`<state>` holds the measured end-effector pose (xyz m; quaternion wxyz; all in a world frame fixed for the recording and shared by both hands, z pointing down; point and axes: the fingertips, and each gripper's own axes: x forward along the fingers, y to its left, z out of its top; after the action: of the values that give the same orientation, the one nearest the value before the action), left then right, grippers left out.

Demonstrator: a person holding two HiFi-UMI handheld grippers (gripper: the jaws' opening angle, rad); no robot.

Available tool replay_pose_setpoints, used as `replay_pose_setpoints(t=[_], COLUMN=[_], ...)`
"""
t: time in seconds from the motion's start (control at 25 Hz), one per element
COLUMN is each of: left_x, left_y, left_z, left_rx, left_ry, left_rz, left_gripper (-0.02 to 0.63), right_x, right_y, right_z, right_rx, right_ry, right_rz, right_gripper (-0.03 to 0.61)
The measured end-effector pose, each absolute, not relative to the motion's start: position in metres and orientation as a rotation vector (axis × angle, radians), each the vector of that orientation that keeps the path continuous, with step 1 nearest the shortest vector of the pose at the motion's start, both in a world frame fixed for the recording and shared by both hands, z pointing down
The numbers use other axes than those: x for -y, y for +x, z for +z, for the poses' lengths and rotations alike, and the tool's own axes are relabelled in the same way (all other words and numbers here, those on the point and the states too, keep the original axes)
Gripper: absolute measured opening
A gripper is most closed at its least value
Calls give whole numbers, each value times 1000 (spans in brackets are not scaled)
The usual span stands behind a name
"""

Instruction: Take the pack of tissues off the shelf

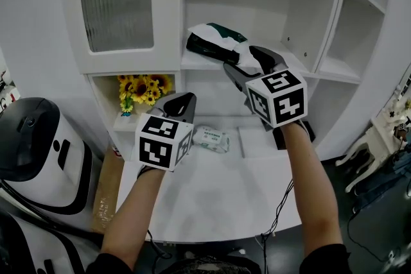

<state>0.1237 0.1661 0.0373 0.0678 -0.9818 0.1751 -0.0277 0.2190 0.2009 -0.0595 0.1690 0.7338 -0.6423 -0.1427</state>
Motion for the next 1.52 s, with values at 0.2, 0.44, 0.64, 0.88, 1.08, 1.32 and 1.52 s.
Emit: replay_pose_setpoints(t=[0.2, 0.44, 0.64, 0.88, 1.08, 1.32, 1.52], left_x=[-159, -153, -151, -149, -145, -147, -156], left_y=[122, 124, 125, 119, 112, 106, 103], left_z=[40, 46, 48, 55, 61, 58, 52], left_rx=[-526, -523, -517, -514, -525, -539, -555], left_ry=[-2959, -2971, -2974, -2975, -2981, -2982, -2968], left_rz=[-82, -95, -96, -115, -124, -115, -111], left_gripper=[9, 9, 9, 9, 9, 9, 9], right_x=[-185, -171, -169, -168, -167, -174, -184], right_y=[226, 237, 240, 234, 231, 222, 214], right_z=[-60, -54, -49, -50, -52, -56, -57], right_rx=[1771, 1720, 1701, 1687, 1663, 1677, 1714], right_ry=[2072, 2058, 2056, 2064, 2082, 2088, 2089], right_rz=[-412, -385, -396, -435, -464, -502, -522], right_gripper=[284, 243, 158, 102, 80, 74, 70])
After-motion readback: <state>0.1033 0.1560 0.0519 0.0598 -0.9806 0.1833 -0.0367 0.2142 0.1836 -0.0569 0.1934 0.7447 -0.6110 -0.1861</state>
